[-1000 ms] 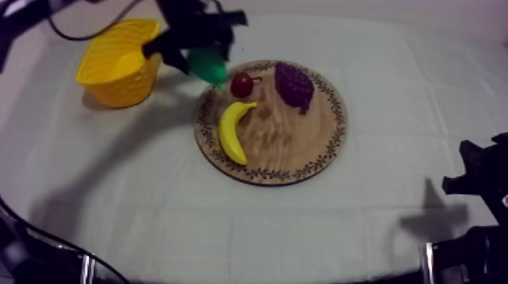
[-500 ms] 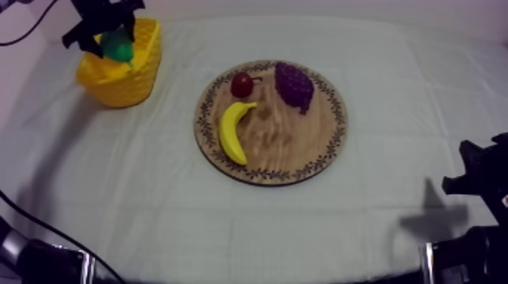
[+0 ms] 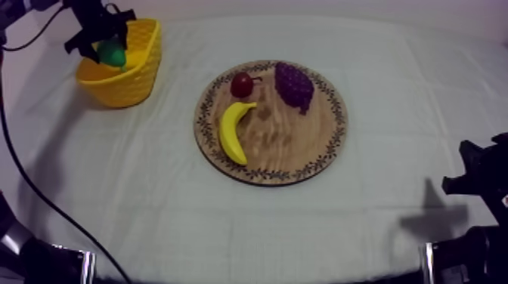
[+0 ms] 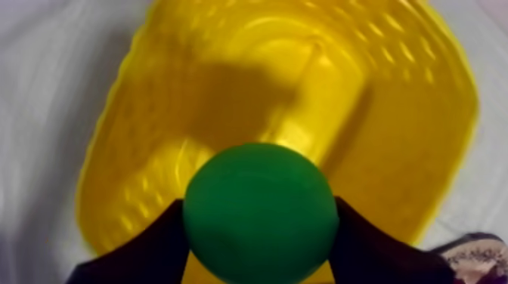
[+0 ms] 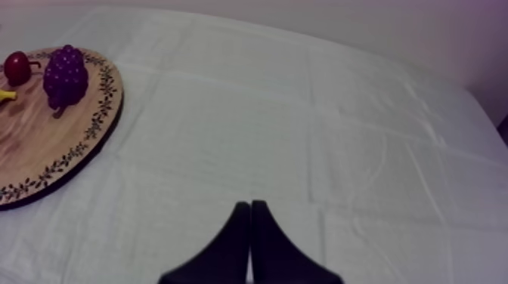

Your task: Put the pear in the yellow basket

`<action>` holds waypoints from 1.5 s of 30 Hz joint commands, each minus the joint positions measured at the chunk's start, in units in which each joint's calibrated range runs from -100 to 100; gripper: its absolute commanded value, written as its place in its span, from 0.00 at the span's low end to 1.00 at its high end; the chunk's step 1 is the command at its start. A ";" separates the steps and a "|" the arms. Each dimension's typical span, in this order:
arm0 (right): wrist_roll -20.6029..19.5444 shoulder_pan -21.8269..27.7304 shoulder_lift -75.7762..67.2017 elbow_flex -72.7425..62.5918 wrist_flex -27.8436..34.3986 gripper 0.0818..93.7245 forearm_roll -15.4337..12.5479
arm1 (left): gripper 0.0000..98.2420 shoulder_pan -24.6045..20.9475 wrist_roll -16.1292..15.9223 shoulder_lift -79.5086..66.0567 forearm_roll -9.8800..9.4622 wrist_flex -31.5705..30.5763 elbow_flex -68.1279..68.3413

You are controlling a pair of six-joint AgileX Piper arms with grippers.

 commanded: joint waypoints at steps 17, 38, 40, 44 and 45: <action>0.01 0.00 0.01 0.03 0.02 0.00 -0.01 | 0.87 -1.72 -8.47 4.65 4.05 -13.66 1.67; -0.01 0.00 0.01 0.03 0.02 0.00 -0.01 | 0.00 -2.85 -14.35 -43.01 4.39 -38.83 49.87; 0.00 0.00 0.01 0.03 0.02 0.00 -0.01 | 0.00 -2.93 -14.27 -49.82 3.73 -39.95 55.10; -0.01 0.00 0.01 0.03 0.02 0.00 -0.01 | 0.00 -3.07 -14.28 -63.70 2.58 -41.95 65.36; 0.01 0.00 0.01 0.03 0.02 0.00 -0.01 | 0.00 -3.14 -14.29 -67.22 2.42 -42.29 67.84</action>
